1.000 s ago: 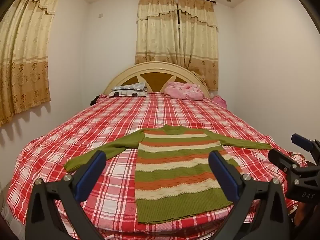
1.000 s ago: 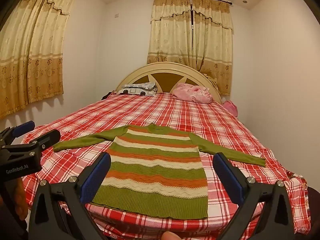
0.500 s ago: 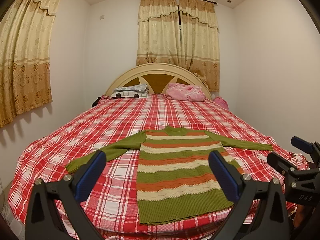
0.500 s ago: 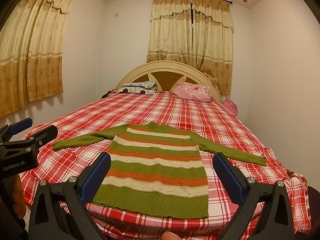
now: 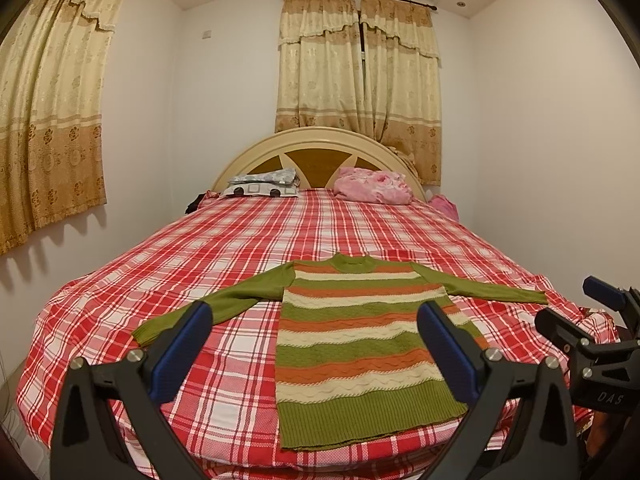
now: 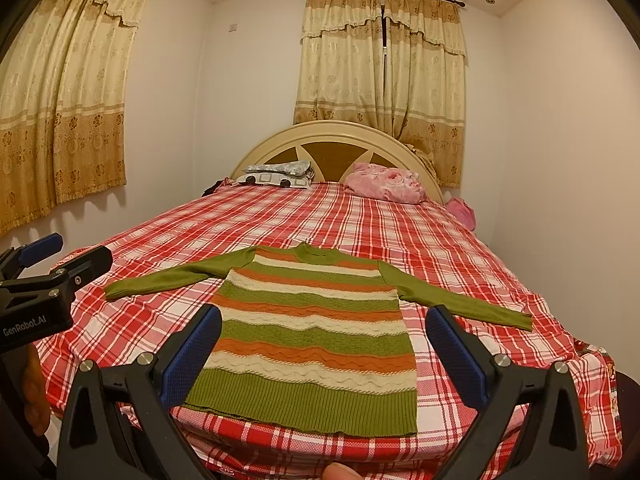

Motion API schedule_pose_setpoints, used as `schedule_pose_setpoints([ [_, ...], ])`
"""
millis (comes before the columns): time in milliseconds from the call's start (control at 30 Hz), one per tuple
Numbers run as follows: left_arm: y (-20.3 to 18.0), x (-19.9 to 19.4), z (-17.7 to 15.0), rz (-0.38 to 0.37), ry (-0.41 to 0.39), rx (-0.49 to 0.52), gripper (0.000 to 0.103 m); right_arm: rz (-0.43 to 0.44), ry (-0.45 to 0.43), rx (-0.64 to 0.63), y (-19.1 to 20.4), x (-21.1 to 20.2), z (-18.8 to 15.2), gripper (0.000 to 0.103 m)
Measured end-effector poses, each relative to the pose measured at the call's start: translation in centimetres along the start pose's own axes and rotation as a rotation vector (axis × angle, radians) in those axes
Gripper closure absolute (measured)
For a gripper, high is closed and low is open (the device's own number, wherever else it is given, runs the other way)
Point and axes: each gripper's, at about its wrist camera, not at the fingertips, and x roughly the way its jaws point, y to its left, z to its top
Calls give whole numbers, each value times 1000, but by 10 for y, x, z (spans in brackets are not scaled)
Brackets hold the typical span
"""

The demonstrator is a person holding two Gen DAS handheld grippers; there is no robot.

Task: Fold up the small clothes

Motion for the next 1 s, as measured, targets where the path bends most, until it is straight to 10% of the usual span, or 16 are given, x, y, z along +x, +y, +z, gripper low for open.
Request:
schedule_pose_setpoints([
  [1000,2,0,0,1,-2,-3,0,0,2,0,1,2,0,1],
])
